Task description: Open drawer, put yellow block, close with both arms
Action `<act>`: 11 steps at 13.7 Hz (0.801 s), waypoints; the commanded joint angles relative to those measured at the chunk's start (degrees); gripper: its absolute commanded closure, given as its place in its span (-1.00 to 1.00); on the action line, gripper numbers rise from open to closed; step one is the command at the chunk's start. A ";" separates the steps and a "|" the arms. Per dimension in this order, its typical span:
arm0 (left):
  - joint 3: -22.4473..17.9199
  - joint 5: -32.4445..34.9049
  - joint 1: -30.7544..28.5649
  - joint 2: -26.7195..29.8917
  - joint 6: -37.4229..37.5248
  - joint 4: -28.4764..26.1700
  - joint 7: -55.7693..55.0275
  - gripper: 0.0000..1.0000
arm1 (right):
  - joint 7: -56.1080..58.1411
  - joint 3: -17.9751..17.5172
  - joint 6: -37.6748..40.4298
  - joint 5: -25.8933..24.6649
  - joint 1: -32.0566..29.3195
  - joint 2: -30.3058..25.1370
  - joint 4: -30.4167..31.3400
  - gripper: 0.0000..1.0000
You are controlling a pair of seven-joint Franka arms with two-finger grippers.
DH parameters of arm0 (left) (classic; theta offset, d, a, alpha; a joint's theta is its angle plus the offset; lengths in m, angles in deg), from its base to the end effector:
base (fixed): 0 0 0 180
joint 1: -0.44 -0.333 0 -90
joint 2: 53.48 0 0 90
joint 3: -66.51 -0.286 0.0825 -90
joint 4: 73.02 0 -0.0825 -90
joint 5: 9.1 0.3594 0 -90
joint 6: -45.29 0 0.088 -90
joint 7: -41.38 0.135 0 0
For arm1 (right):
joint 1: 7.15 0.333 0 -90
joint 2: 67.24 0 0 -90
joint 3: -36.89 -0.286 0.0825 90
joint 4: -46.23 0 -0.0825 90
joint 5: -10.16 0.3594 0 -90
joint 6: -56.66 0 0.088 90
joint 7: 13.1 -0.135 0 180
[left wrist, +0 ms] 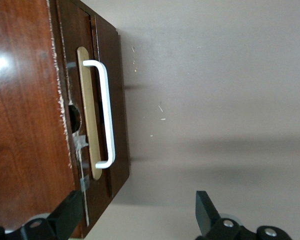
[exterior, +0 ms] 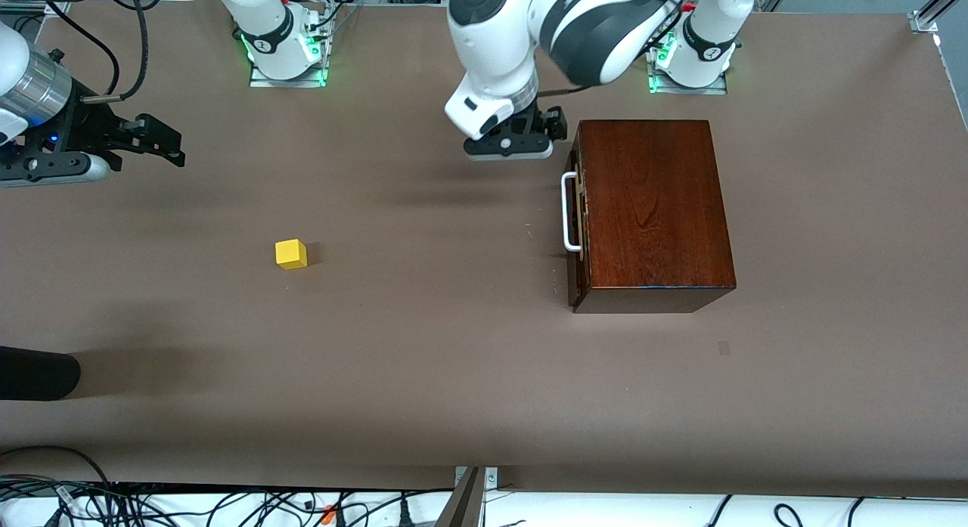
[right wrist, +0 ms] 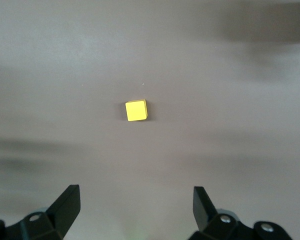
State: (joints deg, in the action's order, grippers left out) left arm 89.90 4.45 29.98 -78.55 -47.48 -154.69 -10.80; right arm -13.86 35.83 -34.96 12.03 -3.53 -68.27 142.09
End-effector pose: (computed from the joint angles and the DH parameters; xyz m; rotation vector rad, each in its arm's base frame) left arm 0.4207 -0.4516 0.3974 -2.9364 0.0476 0.1134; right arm 0.5206 0.0470 0.5327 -3.1090 -0.1035 0.0895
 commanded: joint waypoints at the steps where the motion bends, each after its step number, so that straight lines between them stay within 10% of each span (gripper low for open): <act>1: -0.71 1.65 -0.01 -1.38 -1.53 -0.58 -0.12 -1.00 | 0.40 -0.35 0.56 0.85 -0.45 0.77 -1.55 -1.00; 11: -0.89 8.24 -2.04 -3.39 -12.00 -13.25 1.29 -1.00 | 0.31 -0.35 0.56 0.85 -0.45 0.77 -1.64 -1.00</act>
State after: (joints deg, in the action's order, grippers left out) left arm 88.80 10.44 28.24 -81.34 -58.14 -166.46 -10.30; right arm -13.85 35.83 -34.96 12.03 -3.53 -68.26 142.08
